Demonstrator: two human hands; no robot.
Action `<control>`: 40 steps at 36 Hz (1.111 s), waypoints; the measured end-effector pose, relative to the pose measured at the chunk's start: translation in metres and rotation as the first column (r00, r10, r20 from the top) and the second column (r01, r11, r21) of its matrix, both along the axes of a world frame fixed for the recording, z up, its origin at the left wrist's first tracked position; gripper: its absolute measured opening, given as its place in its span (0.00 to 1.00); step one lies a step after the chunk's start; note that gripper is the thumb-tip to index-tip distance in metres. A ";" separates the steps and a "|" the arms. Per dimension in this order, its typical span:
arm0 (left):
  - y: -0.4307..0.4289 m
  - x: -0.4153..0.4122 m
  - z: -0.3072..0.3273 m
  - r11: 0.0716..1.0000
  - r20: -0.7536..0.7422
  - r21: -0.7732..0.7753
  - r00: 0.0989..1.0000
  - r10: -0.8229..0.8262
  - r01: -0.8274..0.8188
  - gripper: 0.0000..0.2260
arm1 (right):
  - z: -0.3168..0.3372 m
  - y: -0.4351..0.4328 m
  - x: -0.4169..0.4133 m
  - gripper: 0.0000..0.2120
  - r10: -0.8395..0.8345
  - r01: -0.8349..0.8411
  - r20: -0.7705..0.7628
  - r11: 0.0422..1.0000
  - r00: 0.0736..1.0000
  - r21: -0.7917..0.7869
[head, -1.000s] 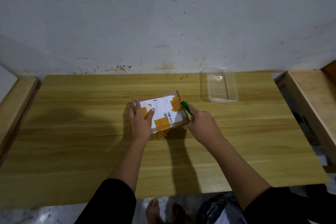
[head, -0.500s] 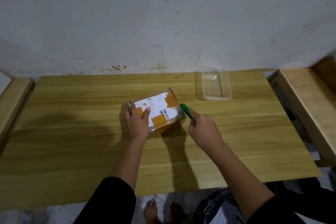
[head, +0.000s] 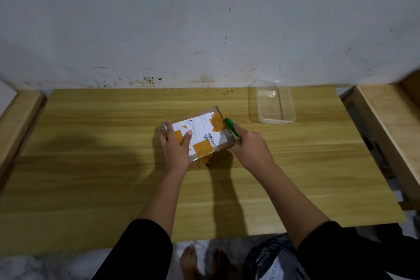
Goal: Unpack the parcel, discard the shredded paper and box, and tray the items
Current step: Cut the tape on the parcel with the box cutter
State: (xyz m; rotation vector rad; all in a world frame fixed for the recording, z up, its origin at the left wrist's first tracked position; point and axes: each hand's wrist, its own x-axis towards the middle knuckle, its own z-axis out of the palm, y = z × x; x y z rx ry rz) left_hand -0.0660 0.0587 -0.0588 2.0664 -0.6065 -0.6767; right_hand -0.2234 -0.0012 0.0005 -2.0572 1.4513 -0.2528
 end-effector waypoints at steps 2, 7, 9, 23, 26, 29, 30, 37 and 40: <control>0.000 -0.001 0.001 1.000 -0.005 -0.004 1.000 0.003 -0.003 0.31 | -0.001 -0.001 0.000 0.26 0.013 -0.013 -0.004 1.000 1.000 -0.003; 0.000 -0.003 0.003 1.000 -0.011 -0.007 1.000 0.008 -0.008 0.31 | -0.003 -0.003 -0.001 0.25 0.035 -0.035 -0.006 0.999 0.999 -0.003; 0.000 -0.003 0.003 1.000 -0.005 0.002 1.000 0.006 -0.006 0.31 | -0.004 -0.004 -0.001 0.25 0.046 -0.046 -0.012 0.999 0.999 -0.010; -0.003 -0.008 0.005 0.999 0.001 0.006 0.999 0.049 -0.049 0.30 | -0.002 -0.006 0.003 0.27 0.101 -0.106 -0.158 0.994 0.982 -0.020; -0.003 -0.008 0.005 0.999 -0.006 0.009 0.999 0.053 -0.053 0.30 | 0.000 -0.003 0.001 0.28 0.103 -0.109 -0.166 0.994 0.981 -0.031; -0.003 -0.008 0.005 0.998 -0.003 0.009 0.998 0.055 -0.055 0.29 | 0.000 0.002 -0.005 0.27 0.104 -0.114 -0.171 0.992 0.980 -0.047; -0.003 -0.008 0.004 0.998 -0.001 0.008 0.998 0.055 -0.055 0.29 | 0.000 0.003 -0.007 0.26 0.103 -0.113 -0.170 0.992 0.980 -0.052; -0.002 -0.007 0.005 0.998 -0.008 0.003 0.998 0.057 -0.057 0.30 | -0.002 0.006 -0.014 0.25 0.091 -0.102 -0.168 0.993 0.982 -0.061; -0.003 -0.007 0.006 0.999 -0.012 -0.006 0.999 0.047 -0.047 0.29 | -0.001 0.010 -0.015 0.26 0.087 -0.100 -0.177 0.992 0.980 -0.071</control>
